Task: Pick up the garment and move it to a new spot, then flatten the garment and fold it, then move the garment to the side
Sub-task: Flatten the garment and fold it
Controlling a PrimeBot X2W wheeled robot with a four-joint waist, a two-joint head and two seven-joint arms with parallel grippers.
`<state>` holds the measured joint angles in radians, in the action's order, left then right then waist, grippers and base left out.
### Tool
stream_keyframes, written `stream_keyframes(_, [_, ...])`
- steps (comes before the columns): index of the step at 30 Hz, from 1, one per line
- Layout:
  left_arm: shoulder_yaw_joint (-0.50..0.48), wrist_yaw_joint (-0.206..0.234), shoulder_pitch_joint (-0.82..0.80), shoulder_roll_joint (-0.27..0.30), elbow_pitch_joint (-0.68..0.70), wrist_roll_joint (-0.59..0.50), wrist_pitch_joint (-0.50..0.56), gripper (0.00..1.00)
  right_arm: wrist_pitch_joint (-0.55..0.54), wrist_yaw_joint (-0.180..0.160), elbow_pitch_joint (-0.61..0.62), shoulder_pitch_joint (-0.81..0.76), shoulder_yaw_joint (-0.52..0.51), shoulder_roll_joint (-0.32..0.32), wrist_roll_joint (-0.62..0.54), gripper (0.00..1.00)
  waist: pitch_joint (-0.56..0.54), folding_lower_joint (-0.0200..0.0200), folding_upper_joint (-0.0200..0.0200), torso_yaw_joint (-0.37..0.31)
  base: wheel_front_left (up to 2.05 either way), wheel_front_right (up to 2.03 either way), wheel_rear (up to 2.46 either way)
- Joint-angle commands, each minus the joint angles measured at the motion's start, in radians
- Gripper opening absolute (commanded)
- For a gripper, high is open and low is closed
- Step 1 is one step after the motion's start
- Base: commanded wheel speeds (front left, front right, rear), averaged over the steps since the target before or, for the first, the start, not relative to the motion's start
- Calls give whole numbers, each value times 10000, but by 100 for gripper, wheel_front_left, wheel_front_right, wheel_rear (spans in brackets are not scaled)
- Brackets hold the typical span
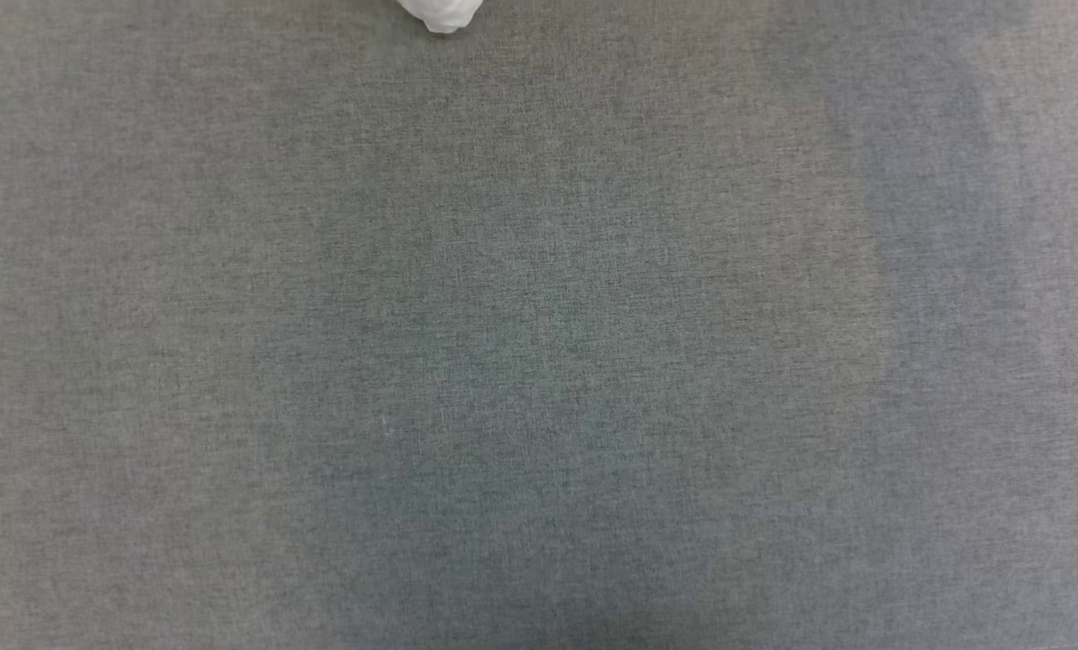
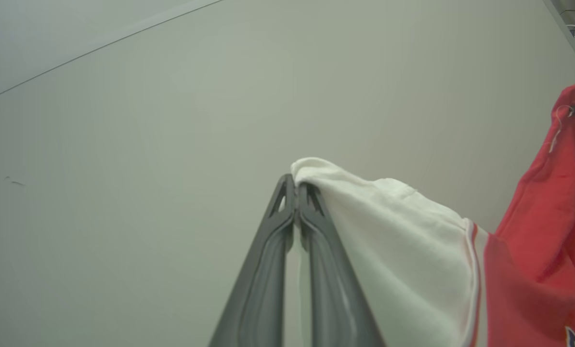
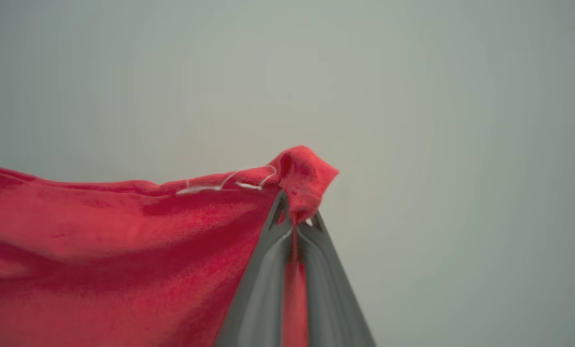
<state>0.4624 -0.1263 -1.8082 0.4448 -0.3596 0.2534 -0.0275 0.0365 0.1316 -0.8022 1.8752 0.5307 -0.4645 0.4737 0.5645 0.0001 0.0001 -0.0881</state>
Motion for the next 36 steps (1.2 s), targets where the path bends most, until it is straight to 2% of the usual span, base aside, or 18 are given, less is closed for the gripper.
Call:
stream_keyframes(1, [26, 45, -7, 58, -69, -15, -87, 0, 167, -9, -272, 104, 97, 142, -8, 0, 363, -1, -1, -14, 0, 0, 0])
stream_keyframes(10, [156, 17, 989, 391, -868, 321, -648, 0, 1031, -9, -1408, -482, 955, 596, 443, 0, 634, -1, -1, -38, 0, 0, 0])
stream_keyframes(18, [389, -8, 2375, 476, -1465, 846, -1121, 0, 1857, -9, -1701, -2008, 1647, 946, 1232, 0, 27, -1, -1, -3, 0, 0, 0])
stream_keyframes(24, [721, 52, 4179, 355, -1613, 1118, -1571, 0, 2151, -9, -1259, -3835, 2327, 750, 1832, 0, -897, -1, -1, 140, 0, 0, 0])
stream_keyframes(28, [825, 408, 5543, 227, -1415, 1333, -1700, 0, 2217, -9, -797, -5123, 2792, 506, 2179, 0, -1578, -1, -1, 203, 0, 0, 0])
stream_keyframes(36, [825, 898, 8797, 662, -641, 1847, -2085, 0, 2248, -9, 577, -7752, 3488, -147, 2690, 0, -2854, -1, -1, 277, 0, 0, 0])
